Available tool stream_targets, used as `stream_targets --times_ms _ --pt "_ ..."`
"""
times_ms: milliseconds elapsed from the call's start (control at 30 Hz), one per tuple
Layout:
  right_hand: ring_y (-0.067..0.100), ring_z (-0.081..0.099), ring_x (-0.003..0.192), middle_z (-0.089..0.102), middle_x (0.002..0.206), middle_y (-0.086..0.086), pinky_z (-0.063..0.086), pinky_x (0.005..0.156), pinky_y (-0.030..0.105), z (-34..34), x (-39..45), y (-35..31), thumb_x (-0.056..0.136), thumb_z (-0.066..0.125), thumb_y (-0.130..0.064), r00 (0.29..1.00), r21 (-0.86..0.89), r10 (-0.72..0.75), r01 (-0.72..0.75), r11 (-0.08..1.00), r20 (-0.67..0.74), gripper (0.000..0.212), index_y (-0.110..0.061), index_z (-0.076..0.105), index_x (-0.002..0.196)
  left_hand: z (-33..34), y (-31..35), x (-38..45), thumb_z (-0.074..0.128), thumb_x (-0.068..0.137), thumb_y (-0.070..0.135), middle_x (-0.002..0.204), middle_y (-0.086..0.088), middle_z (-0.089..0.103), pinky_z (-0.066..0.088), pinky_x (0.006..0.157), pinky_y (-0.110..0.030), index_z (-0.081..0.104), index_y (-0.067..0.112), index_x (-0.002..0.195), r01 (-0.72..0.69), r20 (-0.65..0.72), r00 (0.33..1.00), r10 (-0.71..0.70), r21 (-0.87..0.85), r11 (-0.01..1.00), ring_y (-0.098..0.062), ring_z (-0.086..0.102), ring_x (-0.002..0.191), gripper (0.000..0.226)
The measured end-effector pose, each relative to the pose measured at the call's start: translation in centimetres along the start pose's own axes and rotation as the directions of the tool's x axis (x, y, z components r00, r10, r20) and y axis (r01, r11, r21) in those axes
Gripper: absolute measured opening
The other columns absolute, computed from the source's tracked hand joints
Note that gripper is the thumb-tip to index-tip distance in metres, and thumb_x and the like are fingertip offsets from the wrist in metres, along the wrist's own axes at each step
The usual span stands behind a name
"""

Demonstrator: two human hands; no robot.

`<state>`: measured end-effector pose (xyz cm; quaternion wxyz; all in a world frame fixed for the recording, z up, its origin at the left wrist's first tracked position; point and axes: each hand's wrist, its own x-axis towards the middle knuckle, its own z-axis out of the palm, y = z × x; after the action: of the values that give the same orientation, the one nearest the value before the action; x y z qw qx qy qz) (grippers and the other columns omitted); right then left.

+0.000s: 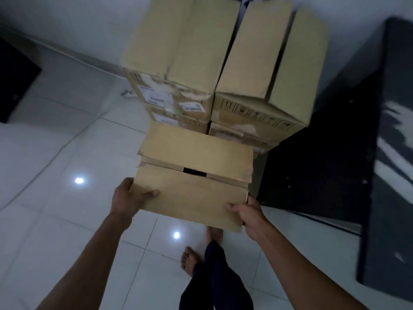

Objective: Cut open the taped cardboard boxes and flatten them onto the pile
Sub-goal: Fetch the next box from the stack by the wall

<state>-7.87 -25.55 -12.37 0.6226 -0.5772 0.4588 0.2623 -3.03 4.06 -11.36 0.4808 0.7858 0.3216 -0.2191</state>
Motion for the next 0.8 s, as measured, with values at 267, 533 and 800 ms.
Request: stream_targets --times_ms 267,533,800 --pt "0.02 0.068 0.098 0.073 0.108 0.0 0.054 0.083 0.034 -4.1 -18.2 -8.9 0.079 0.079 -0.018 0.955 0.034 -0.285 0.283 0.958 0.077 0.035 -0.022 0.068 0.111 -8.9 10.8 -17.0 0.087 0.072 0.031 0.105 -0.001 0.065 0.05 0.067 -0.03 0.062 0.011 0.112 -0.281 -0.078 0.959 0.273 -0.124 0.951 -0.023 0.064 0.094 0.051" --pt "0.021 0.063 0.1 0.067 0.11 -0.005 0.052 0.085 0.04 -16.1 -30.0 -14.9 0.083 0.076 -0.038 0.876 0.105 -0.481 0.482 0.87 -0.042 0.035 -0.026 0.064 0.114 -7.2 19.0 -31.7 0.059 0.071 0.073 0.102 0.005 0.073 0.049 0.078 -0.033 0.069 0.025 0.11 -0.551 -0.005 0.815 0.579 -0.318 0.772 -0.012 0.068 0.094 0.062" --pt "0.03 0.064 0.108 0.072 0.113 0.003 0.05 0.095 0.051 -34.9 -36.2 -11.9 0.072 0.078 -0.045 0.785 0.18 -0.611 0.619 0.764 -0.108 0.055 -0.019 0.067 0.12 4.0 23.5 -43.1 0.059 0.064 0.087 0.124 0.02 0.065 0.05 0.09 -0.035 0.056 0.051 0.131 -0.612 0.224 0.678 0.7 -0.355 0.707 -0.005 0.06 0.115 0.077"
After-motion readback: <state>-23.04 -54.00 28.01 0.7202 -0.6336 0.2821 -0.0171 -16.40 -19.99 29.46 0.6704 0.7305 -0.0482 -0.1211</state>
